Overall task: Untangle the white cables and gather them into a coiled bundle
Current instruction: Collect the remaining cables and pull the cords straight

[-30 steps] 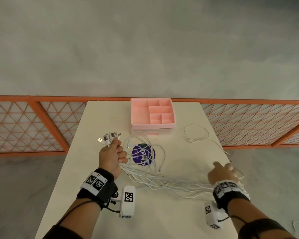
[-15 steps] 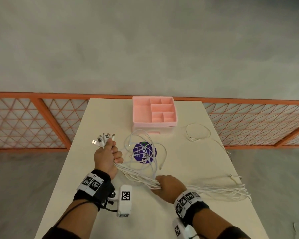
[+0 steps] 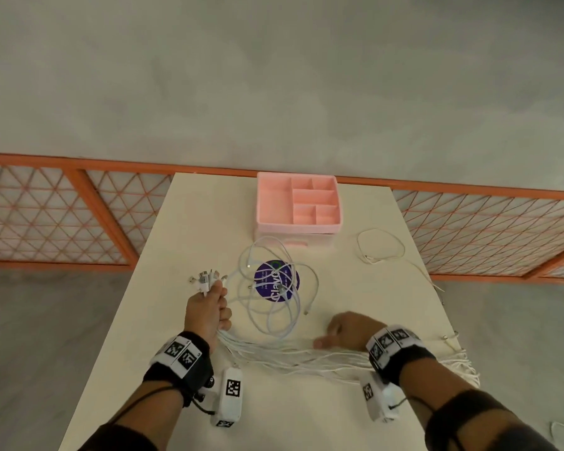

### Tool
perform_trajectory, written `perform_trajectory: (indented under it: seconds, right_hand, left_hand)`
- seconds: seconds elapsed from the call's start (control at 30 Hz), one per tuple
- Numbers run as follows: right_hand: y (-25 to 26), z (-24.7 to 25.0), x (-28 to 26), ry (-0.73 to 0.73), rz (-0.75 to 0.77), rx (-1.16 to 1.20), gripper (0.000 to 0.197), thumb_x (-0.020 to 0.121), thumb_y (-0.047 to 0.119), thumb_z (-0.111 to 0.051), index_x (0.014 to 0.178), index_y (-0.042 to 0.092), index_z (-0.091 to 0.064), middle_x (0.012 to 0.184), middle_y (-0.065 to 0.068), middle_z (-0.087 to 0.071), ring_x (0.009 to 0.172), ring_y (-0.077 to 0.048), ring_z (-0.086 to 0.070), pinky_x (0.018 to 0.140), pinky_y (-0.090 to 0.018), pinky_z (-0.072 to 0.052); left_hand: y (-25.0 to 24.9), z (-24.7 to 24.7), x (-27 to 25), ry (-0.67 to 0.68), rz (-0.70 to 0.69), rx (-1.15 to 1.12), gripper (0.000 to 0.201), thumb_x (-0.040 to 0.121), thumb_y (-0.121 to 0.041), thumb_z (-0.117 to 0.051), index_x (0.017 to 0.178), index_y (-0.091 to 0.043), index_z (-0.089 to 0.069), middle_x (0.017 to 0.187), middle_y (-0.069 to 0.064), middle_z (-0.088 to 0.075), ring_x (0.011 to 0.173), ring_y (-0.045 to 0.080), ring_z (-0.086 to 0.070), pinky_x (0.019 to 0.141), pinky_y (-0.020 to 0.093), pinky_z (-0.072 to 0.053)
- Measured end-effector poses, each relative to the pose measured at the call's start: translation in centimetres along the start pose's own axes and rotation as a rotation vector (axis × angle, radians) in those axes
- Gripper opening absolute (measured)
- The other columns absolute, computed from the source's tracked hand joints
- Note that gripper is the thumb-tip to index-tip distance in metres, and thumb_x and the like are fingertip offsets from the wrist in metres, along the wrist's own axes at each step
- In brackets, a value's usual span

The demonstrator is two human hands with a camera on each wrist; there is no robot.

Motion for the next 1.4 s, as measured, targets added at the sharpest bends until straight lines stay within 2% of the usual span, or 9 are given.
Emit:
perform_trajectory:
  seconds: [0.13, 0.3, 0.47, 0.57, 0.67, 0.77, 0.83, 1.03, 1.4]
  right_hand:
    - [5.1, 2.6, 2.5, -0.244, 0.16, 0.079, 0.036, 0.096, 0.041, -0.056, 0.098, 0.008, -0.071, 0.102, -0.008, -0.07, 0.094, -0.023, -0.064, 0.079, -0.029, -0.047]
    - [9.5, 0.7, 4.8, -0.244, 0.131, 0.061, 0.016, 0.098, 0.015, -0.044, 0.094, 0.016, -0.06, 0.098, -0.01, -0.064, 0.097, -0.03, -0.06, 0.077, -0.03, -0.044]
    - [8.8, -2.0, 6.3, -0.264, -0.069, 0.043, 0.039, 0.095, 0.011, -0.049, 0.135, 0.008, -0.049, 0.12, -0.016, -0.063, 0.107, -0.033, -0.064, 0.087, -0.037, -0.054]
    - [9.0, -2.5, 6.9, -0.215, 0.056, -0.148, 0.062, 0.092, 0.009, -0.05, 0.15, 0.02, -0.033, 0.122, -0.015, -0.062, 0.108, -0.031, -0.063, 0.084, -0.035, -0.052]
    - [9.1, -1.8, 6.1, -0.186, 0.036, -0.081, 0.041, 0.091, 0.018, -0.052, 0.133, 0.015, -0.051, 0.118, -0.017, -0.062, 0.102, -0.033, -0.063, 0.072, -0.03, -0.047]
    - [8.8, 0.7, 4.4, -0.249, -0.079, 0.369, 0.029, 0.078, 0.037, -0.064, 0.077, 0.008, -0.058, 0.075, -0.008, -0.062, 0.069, -0.024, -0.059, 0.057, -0.024, -0.04]
    - [8.9, 2.6, 3.9, -0.284, -0.041, 0.594, 0.026, 0.07, 0.031, -0.061, 0.064, 0.008, -0.053, 0.062, -0.009, -0.059, 0.054, -0.022, -0.054, 0.053, -0.024, -0.039]
    - [11.1, 6.7, 1.3, -0.521, 0.212, 1.045, 0.009, 0.073, -0.001, -0.055, 0.068, 0.006, -0.05, 0.052, -0.011, -0.054, 0.053, -0.025, -0.056, 0.049, -0.027, -0.041]
    - [14.3, 2.5, -0.5, -0.472, 0.439, 0.849, 0.004, 0.085, 0.003, -0.061, 0.088, 0.001, -0.062, 0.072, -0.012, -0.066, 0.058, -0.014, -0.061, 0.057, -0.024, -0.05]
  left_hand:
    - [0.0, -1.1, -0.3, 0.027, -0.014, 0.085, 0.031, 0.103, -0.027, -0.052, 0.076, -0.012, -0.051, 0.045, -0.008, -0.037, 0.034, 0.007, -0.027, 0.039, 0.014, -0.019]
    - [0.0, -1.3, -0.5, 0.033, -0.007, 0.101, 0.031, 0.103, -0.028, -0.052, 0.077, -0.012, -0.052, 0.047, -0.007, -0.035, 0.036, 0.008, -0.026, 0.04, 0.016, -0.019]
    - [0.1, -1.1, -0.8, 0.06, 0.007, 0.097, 0.03, 0.103, -0.028, -0.051, 0.078, -0.012, -0.053, 0.051, -0.006, -0.034, 0.038, 0.008, -0.025, 0.04, 0.017, -0.019]
    - [0.0, -0.9, -0.8, 0.073, 0.026, 0.099, 0.029, 0.103, -0.028, -0.052, 0.079, -0.011, -0.053, 0.052, -0.005, -0.034, 0.039, 0.008, -0.026, 0.038, 0.017, -0.02]
    - [-0.1, -1.0, -0.9, 0.081, 0.021, 0.11, 0.029, 0.103, -0.028, -0.053, 0.079, -0.011, -0.054, 0.052, -0.005, -0.034, 0.039, 0.008, -0.027, 0.039, 0.017, -0.02]
    - [-0.4, -1.4, -1.0, 0.096, 0.007, 0.112, 0.03, 0.102, -0.029, -0.055, 0.078, -0.01, -0.054, 0.05, -0.006, -0.035, 0.038, 0.008, -0.027, 0.039, 0.016, -0.02]
    - [-0.6, -1.7, -1.0, 0.104, -0.011, 0.117, 0.031, 0.101, -0.031, -0.056, 0.078, -0.011, -0.053, 0.051, -0.006, -0.035, 0.037, 0.007, -0.027, 0.038, 0.016, -0.021]
    - [-1.2, -3.2, -1.4, 0.156, -0.025, 0.124, 0.041, 0.092, -0.05, -0.062, 0.075, -0.014, -0.052, 0.053, -0.007, -0.034, 0.041, 0.008, -0.028, 0.039, 0.018, -0.023]
    - [-1.7, -5.4, -2.2, 0.242, -0.103, 0.143, 0.041, 0.091, -0.053, -0.062, 0.072, -0.018, -0.051, 0.055, -0.004, -0.032, 0.047, 0.012, -0.029, 0.042, 0.02, -0.024]
Point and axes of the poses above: each hand's wrist, its own x-axis towards the middle knuckle, its own z-axis out of the back of the hand, y = z × x, the point moved 4 cm from there along x, towards the middle knuckle
